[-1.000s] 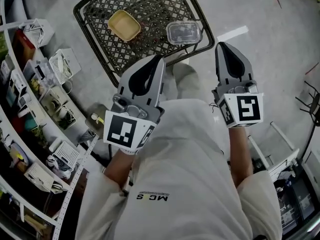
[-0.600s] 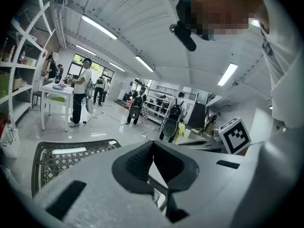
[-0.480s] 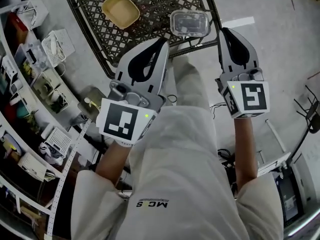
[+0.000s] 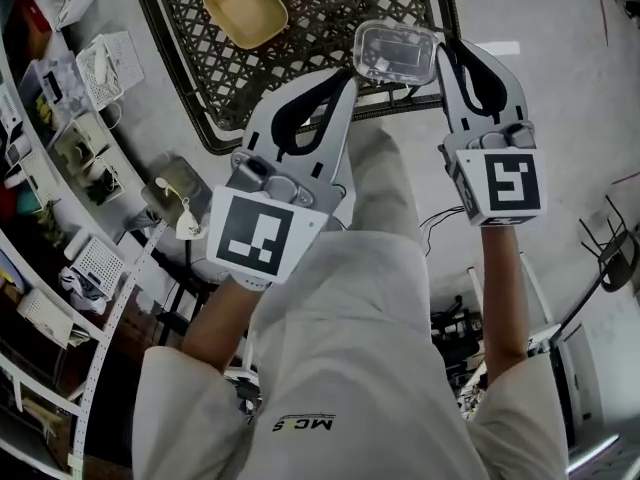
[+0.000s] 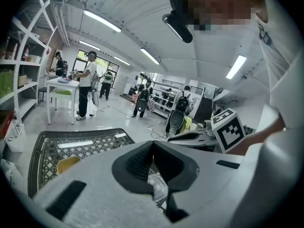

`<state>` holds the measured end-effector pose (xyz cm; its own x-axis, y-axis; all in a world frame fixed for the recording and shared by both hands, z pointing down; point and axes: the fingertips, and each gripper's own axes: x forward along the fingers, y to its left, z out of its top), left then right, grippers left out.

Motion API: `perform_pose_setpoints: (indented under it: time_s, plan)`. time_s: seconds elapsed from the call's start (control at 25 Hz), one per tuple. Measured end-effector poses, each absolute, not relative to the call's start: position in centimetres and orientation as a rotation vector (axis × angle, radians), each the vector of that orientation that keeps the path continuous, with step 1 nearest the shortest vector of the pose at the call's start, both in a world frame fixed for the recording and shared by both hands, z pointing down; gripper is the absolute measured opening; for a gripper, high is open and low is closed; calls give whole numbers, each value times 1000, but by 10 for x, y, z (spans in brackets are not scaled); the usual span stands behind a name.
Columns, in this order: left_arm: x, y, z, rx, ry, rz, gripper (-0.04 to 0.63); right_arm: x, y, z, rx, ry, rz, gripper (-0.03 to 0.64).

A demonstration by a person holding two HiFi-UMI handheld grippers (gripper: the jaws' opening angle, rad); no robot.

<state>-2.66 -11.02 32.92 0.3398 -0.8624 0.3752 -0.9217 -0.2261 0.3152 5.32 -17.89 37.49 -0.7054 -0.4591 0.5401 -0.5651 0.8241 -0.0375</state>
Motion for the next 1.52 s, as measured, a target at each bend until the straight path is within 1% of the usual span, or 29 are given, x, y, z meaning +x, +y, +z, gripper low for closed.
perform_pose_setpoints:
  time_s: [0.08, 0.8, 1.04, 1.52]
  plan:
    - [-28, -113, 338, 2109, -1565, 171, 25, 48, -183, 385, 707, -2470, 244, 69]
    - [-39, -126, 418, 2010, -1598, 300, 25, 11, -186, 500, 87, -2326, 13, 69]
    - [-40, -125, 432, 2000, -1614, 316, 25, 5, -178, 531, -88, -2254, -10, 69]
    - [-43, -123, 466, 1931, -1610, 342, 25, 5, -178, 593, -258, -2114, -44, 69]
